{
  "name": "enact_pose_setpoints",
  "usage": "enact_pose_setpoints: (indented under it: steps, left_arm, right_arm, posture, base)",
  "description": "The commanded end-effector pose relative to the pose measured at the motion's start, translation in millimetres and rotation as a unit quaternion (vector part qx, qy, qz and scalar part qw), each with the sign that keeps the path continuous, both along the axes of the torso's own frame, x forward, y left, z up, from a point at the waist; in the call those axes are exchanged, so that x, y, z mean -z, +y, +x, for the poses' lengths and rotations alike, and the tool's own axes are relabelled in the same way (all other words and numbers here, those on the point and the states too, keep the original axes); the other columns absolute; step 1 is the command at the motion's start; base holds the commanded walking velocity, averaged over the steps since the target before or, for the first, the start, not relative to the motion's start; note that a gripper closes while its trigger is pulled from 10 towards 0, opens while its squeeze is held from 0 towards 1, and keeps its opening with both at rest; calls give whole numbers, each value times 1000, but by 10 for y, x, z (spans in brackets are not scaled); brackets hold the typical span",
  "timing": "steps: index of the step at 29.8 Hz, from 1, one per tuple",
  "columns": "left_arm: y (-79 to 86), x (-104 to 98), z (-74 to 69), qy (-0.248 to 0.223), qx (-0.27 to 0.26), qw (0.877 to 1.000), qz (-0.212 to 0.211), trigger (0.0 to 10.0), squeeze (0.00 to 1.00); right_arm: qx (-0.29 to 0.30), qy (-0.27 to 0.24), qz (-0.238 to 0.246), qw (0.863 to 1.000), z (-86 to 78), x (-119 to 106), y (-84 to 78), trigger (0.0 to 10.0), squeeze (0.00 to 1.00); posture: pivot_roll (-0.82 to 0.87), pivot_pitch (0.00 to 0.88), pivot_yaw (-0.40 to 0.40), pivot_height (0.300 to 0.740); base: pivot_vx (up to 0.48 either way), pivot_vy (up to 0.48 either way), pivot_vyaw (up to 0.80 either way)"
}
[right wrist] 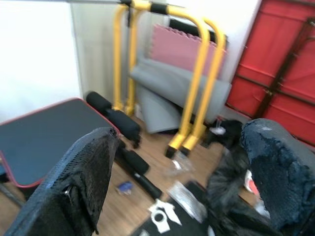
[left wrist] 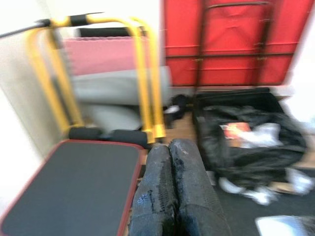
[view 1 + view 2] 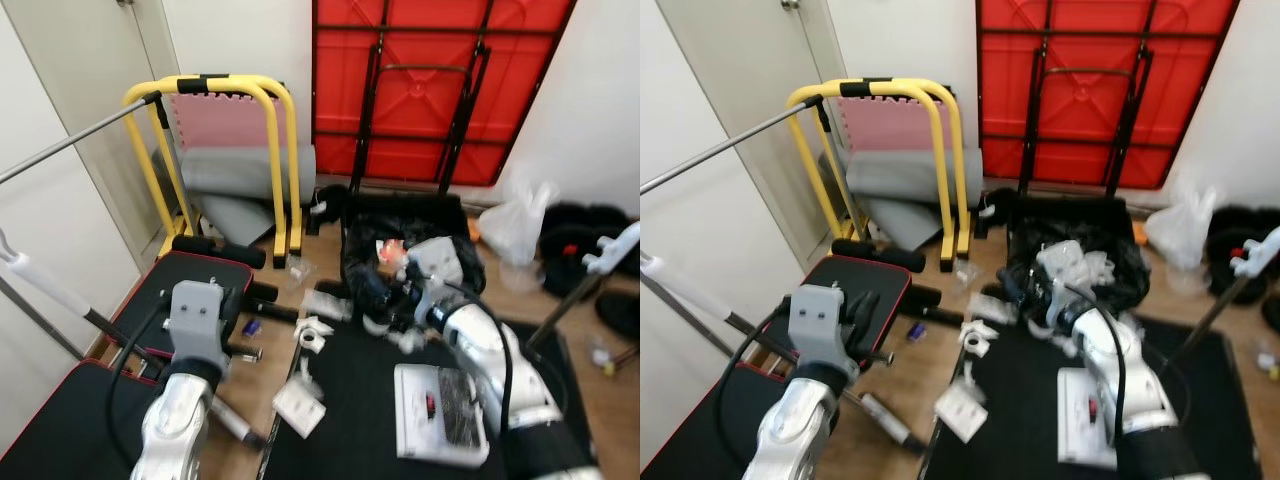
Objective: Sweep floor
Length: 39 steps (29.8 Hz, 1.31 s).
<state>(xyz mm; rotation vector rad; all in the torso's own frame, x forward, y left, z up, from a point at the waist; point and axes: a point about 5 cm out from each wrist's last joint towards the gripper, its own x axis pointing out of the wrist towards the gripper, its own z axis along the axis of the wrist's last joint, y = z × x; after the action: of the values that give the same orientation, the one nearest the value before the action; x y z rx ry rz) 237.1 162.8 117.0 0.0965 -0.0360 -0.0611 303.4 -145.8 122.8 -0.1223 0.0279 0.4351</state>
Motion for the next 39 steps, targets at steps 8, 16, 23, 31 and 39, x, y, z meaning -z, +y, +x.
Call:
enact_pose_setpoints:
  steps: [8, 16, 23, 31, 39]
  left_arm:
    - [-21, 24, 0, 8, 2, 1000, -3, 10000, 0]
    - [-21, 25, 1, 8, 3, 1000, -4, 10000, 0]
    - [-20, 24, 3, 8, 3, 1000, -4, 10000, 0]
    - [-21, 24, 4, 9, 4, 1000, -3, 10000, 0]
    - [-5, 27, 7, 8, -2, 1000, -17, 10000, 0]
  right_arm:
    - [11, -9, -17, 1000, 18, -16, -49, 10000, 0]
    - [14, -10, -12, 1000, 31, -32, -45, 10000, 0]
    - [16, -10, -8, 1000, 35, -31, -48, 10000, 0]
    - [17, -10, -7, 1000, 38, -32, -48, 10000, 0]
    - [19, -10, -9, 1000, 49, -32, -47, 10000, 0]
  posture:
    - [-128, 0, -30, 740]
    - [-128, 0, -31, 740]
    - [-128, 0, -31, 740]
    - [-128, 0, -31, 740]
    - [-129, 0, -35, 740]
  base:
    - [0, -316, 0]
    - [0, -316, 0]
    - [0, -310, 0]
    - [0, -239, 0]
    - [0, 0, 0]
